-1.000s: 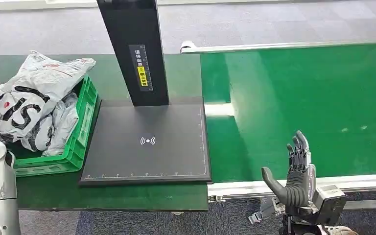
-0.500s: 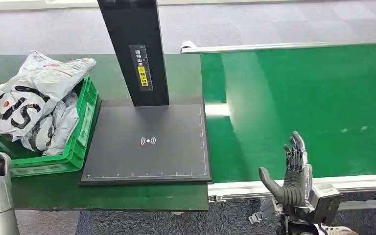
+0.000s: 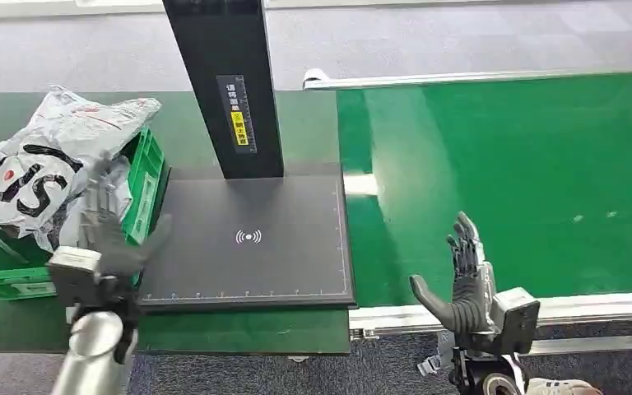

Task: Moved the parcel from conveyor to table for the left to box.

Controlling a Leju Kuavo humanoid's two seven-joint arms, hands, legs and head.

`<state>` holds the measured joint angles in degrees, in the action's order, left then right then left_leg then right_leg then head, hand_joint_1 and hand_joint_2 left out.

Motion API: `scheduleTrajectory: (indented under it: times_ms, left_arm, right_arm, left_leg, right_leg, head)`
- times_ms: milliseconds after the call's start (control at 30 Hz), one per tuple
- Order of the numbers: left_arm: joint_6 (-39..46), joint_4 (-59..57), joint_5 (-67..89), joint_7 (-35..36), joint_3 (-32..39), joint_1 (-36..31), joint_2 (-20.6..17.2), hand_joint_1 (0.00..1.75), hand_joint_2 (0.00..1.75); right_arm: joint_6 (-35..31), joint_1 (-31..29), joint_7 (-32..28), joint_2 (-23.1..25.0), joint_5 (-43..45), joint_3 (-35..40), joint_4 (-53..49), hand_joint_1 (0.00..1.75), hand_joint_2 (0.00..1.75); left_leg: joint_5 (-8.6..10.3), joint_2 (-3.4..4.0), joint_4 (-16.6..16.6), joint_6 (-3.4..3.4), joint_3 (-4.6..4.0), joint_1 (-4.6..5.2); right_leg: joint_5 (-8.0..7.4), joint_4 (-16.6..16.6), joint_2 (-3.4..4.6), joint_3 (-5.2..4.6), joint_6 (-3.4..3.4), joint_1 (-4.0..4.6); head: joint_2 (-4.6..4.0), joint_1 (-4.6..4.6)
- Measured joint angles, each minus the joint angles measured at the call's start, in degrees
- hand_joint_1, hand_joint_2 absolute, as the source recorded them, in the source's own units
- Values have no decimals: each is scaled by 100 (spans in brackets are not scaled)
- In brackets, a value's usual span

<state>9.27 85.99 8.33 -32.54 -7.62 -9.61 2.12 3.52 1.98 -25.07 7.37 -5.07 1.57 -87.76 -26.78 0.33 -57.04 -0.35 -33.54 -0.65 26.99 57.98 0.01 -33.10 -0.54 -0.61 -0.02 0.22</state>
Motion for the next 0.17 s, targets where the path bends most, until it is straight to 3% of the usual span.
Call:
scheduleTrajectory:
  times_ms: [167]
  left_arm:
    - [-28,-479,-31,-88,-313,125,204,0,175]
  right_arm:
    - [13,-133,4,0,-4,140,249,0,175]
  left_leg:
    - [1,-4,0,-2,0,-5]
  right_leg:
    - [0,1,-1,-1,1,4]
  head:
    - [2,-2]
